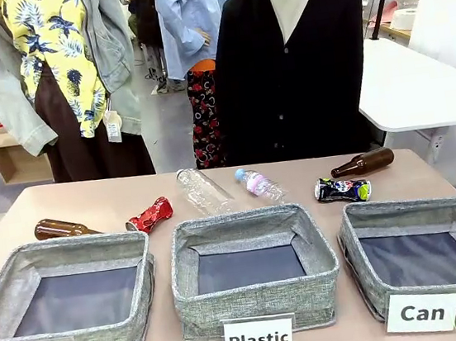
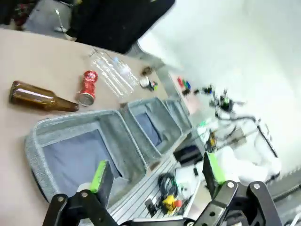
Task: Sort the can waste into the basket.
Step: Pick up the can waste from the table and place it in the right Fabric basket.
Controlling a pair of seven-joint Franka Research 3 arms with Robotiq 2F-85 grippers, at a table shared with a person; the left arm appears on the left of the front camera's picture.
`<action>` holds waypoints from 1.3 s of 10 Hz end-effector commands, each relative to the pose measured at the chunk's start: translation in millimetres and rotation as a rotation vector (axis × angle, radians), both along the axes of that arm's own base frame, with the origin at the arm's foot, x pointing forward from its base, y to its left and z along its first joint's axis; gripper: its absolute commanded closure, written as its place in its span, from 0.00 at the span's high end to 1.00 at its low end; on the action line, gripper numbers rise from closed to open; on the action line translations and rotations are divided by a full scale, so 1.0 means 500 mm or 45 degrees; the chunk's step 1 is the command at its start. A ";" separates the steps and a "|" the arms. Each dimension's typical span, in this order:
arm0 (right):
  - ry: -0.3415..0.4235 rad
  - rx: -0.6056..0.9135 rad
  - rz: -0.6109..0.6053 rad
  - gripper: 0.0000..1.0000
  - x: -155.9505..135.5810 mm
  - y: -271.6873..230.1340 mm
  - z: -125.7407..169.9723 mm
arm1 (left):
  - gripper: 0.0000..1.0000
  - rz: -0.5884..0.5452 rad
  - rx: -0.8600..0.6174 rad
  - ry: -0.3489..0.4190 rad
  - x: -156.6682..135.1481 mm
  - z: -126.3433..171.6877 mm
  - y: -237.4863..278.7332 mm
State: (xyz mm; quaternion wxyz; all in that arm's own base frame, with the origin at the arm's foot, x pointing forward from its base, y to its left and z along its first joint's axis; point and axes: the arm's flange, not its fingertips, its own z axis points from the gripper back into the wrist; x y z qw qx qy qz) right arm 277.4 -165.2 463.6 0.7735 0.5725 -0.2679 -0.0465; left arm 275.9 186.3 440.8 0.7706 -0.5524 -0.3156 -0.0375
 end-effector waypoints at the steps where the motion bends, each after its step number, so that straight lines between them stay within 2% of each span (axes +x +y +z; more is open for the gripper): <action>1: -0.019 -0.028 -0.054 1.00 0.009 0.019 -0.004 | 1.00 0.113 -0.039 -0.032 -0.060 -0.044 -0.171; 2: 0.026 -0.101 -0.134 1.00 0.015 0.018 -0.008 | 1.00 0.233 0.003 -0.010 -0.048 -0.036 -0.180; 3: 0.015 0.013 -0.046 1.00 0.004 -0.013 -0.015 | 1.00 0.068 -0.044 0.011 0.005 -0.010 0.012; 6: 0.015 0.013 -0.046 1.00 0.004 -0.013 -0.015 | 1.00 0.068 -0.044 0.011 0.005 -0.010 0.012; 7: 0.061 0.007 -0.056 1.00 0.005 -0.006 -0.024 | 1.00 0.068 -0.044 0.011 0.005 -0.010 0.012; 8: 0.039 -0.129 -0.263 1.00 0.005 0.023 -0.005 | 1.00 0.068 -0.044 0.011 0.005 -0.010 0.012; 10: 0.100 -0.732 -0.468 1.00 0.052 0.146 0.069 | 1.00 0.068 -0.044 0.011 0.005 -0.010 0.012; 11: 0.127 -1.026 -0.514 1.00 0.100 0.218 0.096 | 1.00 0.068 -0.044 0.011 0.005 -0.010 0.012; 12: 0.150 -1.268 -0.465 1.00 0.166 0.289 0.101 | 1.00 0.068 -0.044 0.011 0.005 -0.010 0.012; 13: 0.192 -1.435 -0.385 1.00 0.207 0.347 0.089 | 1.00 0.068 -0.044 0.011 0.005 -0.010 0.012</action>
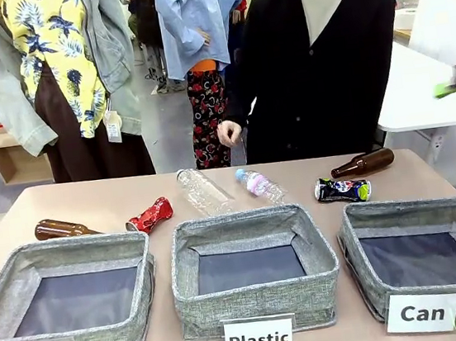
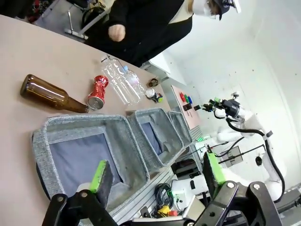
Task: Sort the can waste into the basket.
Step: Pick up the can waste from the table and place it in the right Fabric basket.
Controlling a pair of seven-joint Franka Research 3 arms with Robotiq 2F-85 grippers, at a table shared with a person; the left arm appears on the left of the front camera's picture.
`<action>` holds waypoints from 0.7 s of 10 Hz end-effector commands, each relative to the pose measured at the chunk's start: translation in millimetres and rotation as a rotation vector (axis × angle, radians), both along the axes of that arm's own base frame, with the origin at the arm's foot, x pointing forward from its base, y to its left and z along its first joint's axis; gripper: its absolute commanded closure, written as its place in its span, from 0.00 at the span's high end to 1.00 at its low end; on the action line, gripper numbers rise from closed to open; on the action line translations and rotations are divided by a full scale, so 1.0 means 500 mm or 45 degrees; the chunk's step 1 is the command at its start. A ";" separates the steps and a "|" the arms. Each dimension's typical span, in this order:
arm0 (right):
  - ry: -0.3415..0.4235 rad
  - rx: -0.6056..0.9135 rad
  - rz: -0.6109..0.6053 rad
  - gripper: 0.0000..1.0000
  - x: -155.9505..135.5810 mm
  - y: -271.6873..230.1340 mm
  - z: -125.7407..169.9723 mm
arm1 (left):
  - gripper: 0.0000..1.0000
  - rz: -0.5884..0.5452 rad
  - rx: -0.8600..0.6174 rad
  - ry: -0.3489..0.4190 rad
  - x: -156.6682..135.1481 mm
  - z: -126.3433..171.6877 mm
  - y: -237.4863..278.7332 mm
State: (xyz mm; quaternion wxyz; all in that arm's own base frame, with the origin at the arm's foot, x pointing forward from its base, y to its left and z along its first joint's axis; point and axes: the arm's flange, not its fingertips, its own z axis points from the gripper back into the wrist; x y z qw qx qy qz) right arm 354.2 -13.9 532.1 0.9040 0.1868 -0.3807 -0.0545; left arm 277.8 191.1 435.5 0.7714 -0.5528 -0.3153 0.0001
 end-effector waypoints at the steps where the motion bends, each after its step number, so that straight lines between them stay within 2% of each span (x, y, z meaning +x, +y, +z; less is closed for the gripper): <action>1: 0.363 -0.484 -0.014 1.00 0.073 0.094 -0.063 | 1.00 -0.004 -0.013 -0.044 0.001 0.001 0.002; 2: 0.372 -0.532 0.015 1.00 0.085 0.119 -0.070 | 1.00 -0.004 -0.013 -0.044 0.001 0.001 0.002; 3: 0.336 -0.494 -0.021 1.00 0.081 0.118 -0.059 | 1.00 -0.004 -0.013 -0.044 0.001 0.001 0.002; 4: 0.346 -0.391 -0.181 1.00 0.047 0.093 -0.035 | 1.00 -0.004 -0.013 -0.044 0.001 0.001 0.002; 5: 0.247 -0.470 0.008 1.00 0.073 0.156 -0.112 | 1.00 -0.004 -0.013 -0.044 0.001 0.001 0.002; 6: 0.247 -0.470 0.008 1.00 0.073 0.156 -0.112 | 1.00 -0.004 -0.013 -0.044 0.001 0.001 0.002; 7: 0.315 -0.493 -0.081 1.00 0.068 0.114 -0.105 | 1.00 -0.004 -0.013 -0.044 0.001 0.001 0.002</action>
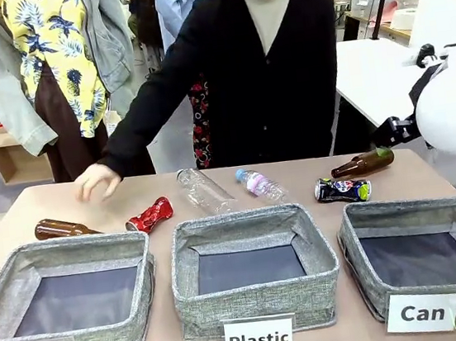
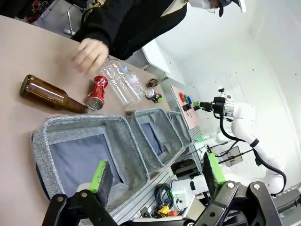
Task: Sort the can waste into the basket.
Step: Pick up the can waste from the table and place it in the right Fabric basket.
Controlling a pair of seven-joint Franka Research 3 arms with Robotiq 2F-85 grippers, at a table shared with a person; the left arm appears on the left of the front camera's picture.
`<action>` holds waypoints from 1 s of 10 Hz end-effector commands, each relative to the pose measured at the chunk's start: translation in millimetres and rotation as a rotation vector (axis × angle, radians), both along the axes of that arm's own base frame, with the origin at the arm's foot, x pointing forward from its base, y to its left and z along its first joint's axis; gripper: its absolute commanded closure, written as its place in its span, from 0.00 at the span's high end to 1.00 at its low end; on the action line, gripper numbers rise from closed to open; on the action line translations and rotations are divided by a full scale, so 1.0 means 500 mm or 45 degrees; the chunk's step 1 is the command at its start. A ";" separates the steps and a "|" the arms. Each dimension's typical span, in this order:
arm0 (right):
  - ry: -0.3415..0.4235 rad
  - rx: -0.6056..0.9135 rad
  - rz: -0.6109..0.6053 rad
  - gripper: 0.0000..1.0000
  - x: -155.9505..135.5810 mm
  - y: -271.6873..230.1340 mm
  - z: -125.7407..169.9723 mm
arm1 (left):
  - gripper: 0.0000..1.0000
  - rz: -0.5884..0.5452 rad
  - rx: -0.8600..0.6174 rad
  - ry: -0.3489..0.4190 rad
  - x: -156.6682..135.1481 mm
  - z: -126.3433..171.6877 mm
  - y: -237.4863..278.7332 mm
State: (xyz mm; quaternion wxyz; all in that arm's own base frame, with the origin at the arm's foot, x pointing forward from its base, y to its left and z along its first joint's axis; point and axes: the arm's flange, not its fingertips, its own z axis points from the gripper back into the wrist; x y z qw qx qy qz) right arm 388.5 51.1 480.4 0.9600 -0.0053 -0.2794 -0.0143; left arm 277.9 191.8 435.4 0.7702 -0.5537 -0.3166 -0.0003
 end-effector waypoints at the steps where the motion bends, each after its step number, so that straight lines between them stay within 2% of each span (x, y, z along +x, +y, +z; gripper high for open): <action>1: -0.037 -0.017 0.018 1.00 0.004 -0.009 -0.001 | 1.00 -0.004 -0.009 -0.040 0.001 0.001 0.001; 2: 0.008 -0.007 0.052 1.00 0.047 -0.009 0.001 | 1.00 -0.004 -0.009 -0.040 0.001 0.001 0.001; 4: 0.197 -0.063 0.156 1.00 0.145 0.007 0.003 | 1.00 -0.004 -0.009 -0.040 0.001 0.001 0.001; 5: 0.242 -0.129 0.301 1.00 0.215 0.015 -0.006 | 1.00 -0.004 -0.009 -0.040 0.001 0.001 0.001; 6: 0.252 -0.175 0.486 1.00 0.271 0.020 -0.021 | 1.00 -0.004 -0.009 -0.040 0.001 0.001 0.001; 7: 0.259 -0.229 0.805 1.00 0.304 0.018 -0.040 | 1.00 -0.004 -0.009 -0.040 0.001 0.001 0.001; 8: 0.251 -0.288 1.092 1.00 0.320 0.012 -0.054 | 1.00 -0.004 -0.009 -0.040 0.001 0.001 0.001; 9: 0.228 -0.421 1.258 1.00 0.337 -0.001 -0.070 | 1.00 -0.004 -0.009 -0.040 0.001 0.001 0.001; 10: 0.144 -0.533 1.576 1.00 0.325 -0.005 -0.081 | 1.00 -0.004 -0.009 -0.040 0.001 0.001 0.001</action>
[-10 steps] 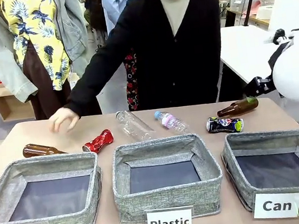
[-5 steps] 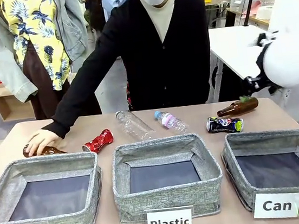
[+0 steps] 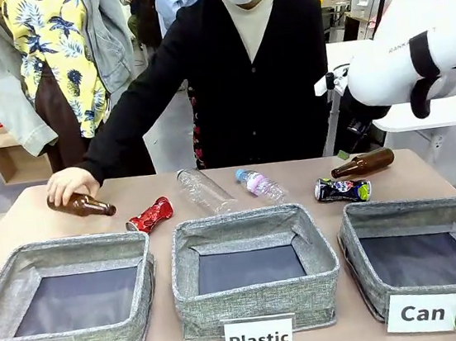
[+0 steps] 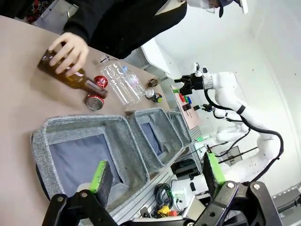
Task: Sort the can waste into the basket.
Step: Pick up the can waste from the table and place it in the right Fabric basket.
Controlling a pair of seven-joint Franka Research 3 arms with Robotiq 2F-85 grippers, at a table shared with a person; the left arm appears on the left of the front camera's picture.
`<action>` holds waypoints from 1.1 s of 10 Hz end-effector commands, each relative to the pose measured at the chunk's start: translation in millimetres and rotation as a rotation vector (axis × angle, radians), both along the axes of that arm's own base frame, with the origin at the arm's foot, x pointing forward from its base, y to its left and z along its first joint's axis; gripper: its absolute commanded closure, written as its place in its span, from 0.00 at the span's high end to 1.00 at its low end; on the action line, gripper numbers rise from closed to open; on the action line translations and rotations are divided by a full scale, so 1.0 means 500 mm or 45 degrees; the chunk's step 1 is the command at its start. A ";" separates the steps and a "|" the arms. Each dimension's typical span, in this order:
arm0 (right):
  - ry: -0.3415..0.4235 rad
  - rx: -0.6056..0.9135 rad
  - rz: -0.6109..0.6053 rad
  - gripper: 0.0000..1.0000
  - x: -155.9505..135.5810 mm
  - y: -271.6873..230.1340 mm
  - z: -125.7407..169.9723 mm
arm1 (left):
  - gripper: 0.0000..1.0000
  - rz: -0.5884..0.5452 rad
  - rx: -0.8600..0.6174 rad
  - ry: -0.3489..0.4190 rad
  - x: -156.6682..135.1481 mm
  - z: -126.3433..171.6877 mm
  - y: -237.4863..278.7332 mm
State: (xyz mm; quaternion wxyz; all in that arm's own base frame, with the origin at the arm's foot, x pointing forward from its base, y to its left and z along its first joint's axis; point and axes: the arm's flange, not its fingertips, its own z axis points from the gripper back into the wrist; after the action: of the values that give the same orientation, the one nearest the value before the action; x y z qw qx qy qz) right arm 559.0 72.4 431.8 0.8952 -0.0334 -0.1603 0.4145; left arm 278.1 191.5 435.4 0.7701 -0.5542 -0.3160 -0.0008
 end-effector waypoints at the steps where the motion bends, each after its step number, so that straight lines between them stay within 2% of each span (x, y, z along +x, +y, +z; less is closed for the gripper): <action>1: -0.080 -0.077 0.808 1.00 -0.031 -0.051 0.011 | 1.00 -0.002 -0.009 -0.040 0.001 0.001 0.002; 2: -0.088 -0.138 0.834 1.00 -0.037 -0.052 0.006 | 1.00 -0.002 -0.009 -0.040 0.001 0.001 0.002; 3: -0.135 -0.076 0.475 1.00 -0.048 -0.039 0.011 | 1.00 -0.002 -0.009 -0.040 0.001 0.001 0.002; 4: -0.021 -0.101 0.398 1.00 -0.012 -0.011 0.001 | 1.00 0.000 0.000 0.000 0.000 0.000 0.000; 5: -0.054 -0.124 0.488 1.00 -0.021 -0.015 0.008 | 1.00 -0.043 -0.073 -0.119 -0.040 0.014 0.012; 6: -0.018 -0.102 0.609 1.00 -0.001 -0.015 -0.016 | 1.00 -0.143 -0.155 -0.277 -0.089 0.026 0.024; 7: 0.083 -0.090 0.669 1.00 0.027 -0.012 -0.053 | 1.00 -0.237 -0.249 -0.433 -0.159 0.047 0.030; 8: 0.120 -0.084 0.702 1.00 0.058 -0.008 -0.078 | 1.00 -0.287 -0.283 -0.516 -0.194 0.048 0.030; 10: 0.166 -0.075 0.779 1.00 0.084 0.008 -0.113 | 1.00 -0.350 -0.232 -0.578 -0.233 0.049 0.032; 11: 0.210 -0.061 0.799 1.00 0.097 0.014 -0.128 | 1.00 -0.381 -0.215 -0.592 -0.231 0.049 0.038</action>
State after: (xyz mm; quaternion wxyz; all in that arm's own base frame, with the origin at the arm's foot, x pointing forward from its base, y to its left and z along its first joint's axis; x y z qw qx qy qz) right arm 594.7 82.9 357.7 0.7468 0.0106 -0.0845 0.6596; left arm 156.1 200.7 469.1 0.6144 -0.6497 -0.4026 -0.1955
